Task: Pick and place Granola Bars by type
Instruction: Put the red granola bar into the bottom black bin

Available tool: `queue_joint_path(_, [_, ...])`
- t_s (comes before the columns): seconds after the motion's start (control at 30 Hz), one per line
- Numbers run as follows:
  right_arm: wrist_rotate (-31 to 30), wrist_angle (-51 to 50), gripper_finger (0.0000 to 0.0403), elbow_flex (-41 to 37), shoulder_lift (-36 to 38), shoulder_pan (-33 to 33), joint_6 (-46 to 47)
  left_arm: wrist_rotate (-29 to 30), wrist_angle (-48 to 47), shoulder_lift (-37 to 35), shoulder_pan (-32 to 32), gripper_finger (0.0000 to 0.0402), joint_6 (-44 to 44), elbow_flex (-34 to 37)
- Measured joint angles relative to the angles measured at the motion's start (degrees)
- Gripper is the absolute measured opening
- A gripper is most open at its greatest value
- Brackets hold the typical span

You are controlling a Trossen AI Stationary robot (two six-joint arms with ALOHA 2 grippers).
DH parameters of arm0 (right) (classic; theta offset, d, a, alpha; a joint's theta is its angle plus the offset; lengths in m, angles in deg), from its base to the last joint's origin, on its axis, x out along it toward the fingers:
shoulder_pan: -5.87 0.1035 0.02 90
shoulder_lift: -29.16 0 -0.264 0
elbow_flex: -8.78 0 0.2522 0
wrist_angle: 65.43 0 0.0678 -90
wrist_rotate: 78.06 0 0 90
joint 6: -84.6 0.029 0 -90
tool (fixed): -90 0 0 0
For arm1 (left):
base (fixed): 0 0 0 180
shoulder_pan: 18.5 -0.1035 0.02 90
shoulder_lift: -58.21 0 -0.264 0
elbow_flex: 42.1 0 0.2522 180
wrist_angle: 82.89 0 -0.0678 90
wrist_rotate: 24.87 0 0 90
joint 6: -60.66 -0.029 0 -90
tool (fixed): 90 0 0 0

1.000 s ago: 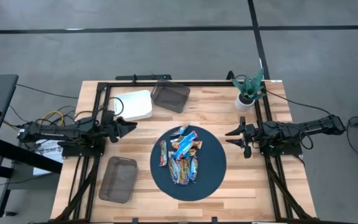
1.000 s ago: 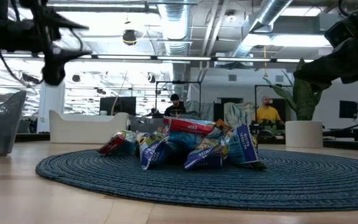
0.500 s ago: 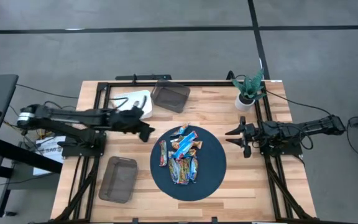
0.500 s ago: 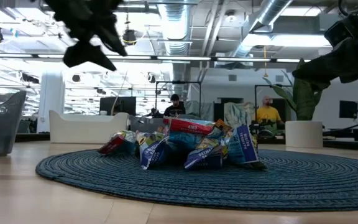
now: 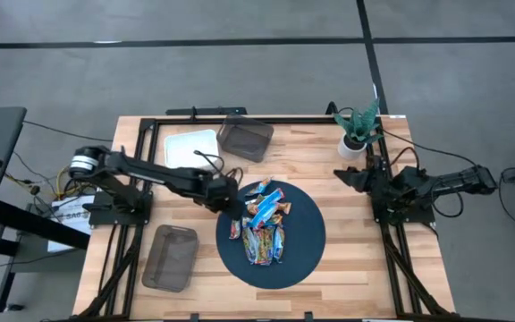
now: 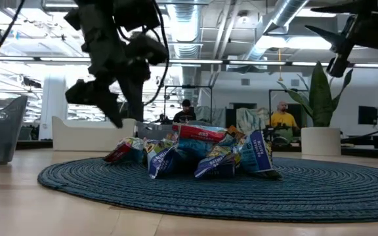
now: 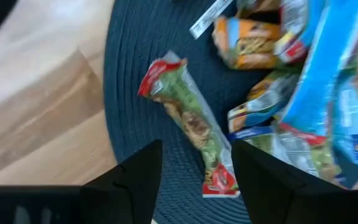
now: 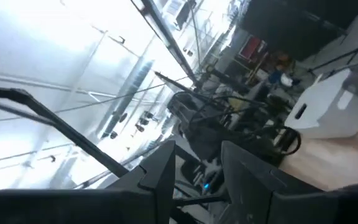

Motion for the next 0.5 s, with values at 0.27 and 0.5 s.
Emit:
queue_joint_path(0.27, [2.4,-3.4,0.0123,0.0,-1.7,0.0,-1.3,1.5,0.7,2.5,0.8,0.0185,0.7,0.0])
queue_joint_path(0.5, [2.4,-5.0,0.0123,0.4,-5.5,0.0,0.0,1.6,6.9,4.9,0.8,0.0185,-0.1,-0.1])
